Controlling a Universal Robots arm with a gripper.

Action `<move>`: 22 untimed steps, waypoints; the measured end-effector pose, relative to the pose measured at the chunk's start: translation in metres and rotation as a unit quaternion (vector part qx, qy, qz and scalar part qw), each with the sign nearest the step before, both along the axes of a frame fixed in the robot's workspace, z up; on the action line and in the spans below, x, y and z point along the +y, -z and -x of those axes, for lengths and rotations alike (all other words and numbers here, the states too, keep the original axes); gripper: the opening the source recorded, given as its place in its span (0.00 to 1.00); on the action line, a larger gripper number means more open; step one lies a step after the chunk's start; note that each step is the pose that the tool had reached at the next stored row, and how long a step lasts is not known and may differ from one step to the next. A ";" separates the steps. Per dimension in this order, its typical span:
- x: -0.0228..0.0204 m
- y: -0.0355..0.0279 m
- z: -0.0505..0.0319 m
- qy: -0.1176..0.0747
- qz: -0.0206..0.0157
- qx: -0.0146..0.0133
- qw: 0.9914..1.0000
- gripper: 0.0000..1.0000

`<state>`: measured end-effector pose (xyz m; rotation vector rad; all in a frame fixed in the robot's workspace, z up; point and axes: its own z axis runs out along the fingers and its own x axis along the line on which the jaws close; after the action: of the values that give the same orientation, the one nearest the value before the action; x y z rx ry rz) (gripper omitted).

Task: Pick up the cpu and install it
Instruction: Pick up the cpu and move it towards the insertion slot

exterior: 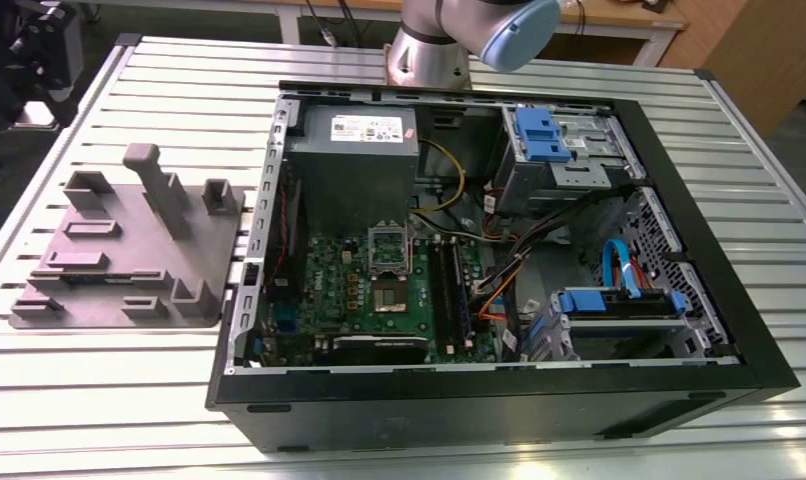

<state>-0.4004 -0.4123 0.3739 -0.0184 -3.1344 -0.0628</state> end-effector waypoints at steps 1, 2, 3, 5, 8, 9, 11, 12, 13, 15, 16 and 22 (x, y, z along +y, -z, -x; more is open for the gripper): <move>0.0000 0.0000 -0.0003 0.000 0.000 0.000 1.000 0.47; 0.0000 0.0000 -0.0006 0.000 0.000 0.000 1.000 0.47; 0.0000 0.0000 -0.0010 0.000 0.000 0.000 1.000 0.47; 0.0000 0.0000 -0.0016 0.000 0.000 0.000 1.000 0.47; 0.0000 0.0000 -0.0025 0.000 0.000 0.000 1.000 0.47; 0.0000 0.0000 -0.0029 0.000 0.000 0.000 1.000 0.47; 0.0000 0.0000 -0.0036 0.000 0.000 0.000 1.000 0.47; 0.0000 0.0000 -0.0039 0.000 0.000 0.000 1.000 0.47; 0.0000 0.0000 -0.0042 0.000 0.000 0.000 1.000 0.47; 0.0000 0.0000 -0.0049 0.000 0.000 0.000 1.000 0.47; 0.0000 0.0000 -0.0052 0.000 0.000 0.000 1.000 0.47; 0.0000 0.0000 -0.0074 0.000 0.000 0.000 1.000 0.47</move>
<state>-0.3930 -0.4123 0.3739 -0.0183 -3.1344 -0.0628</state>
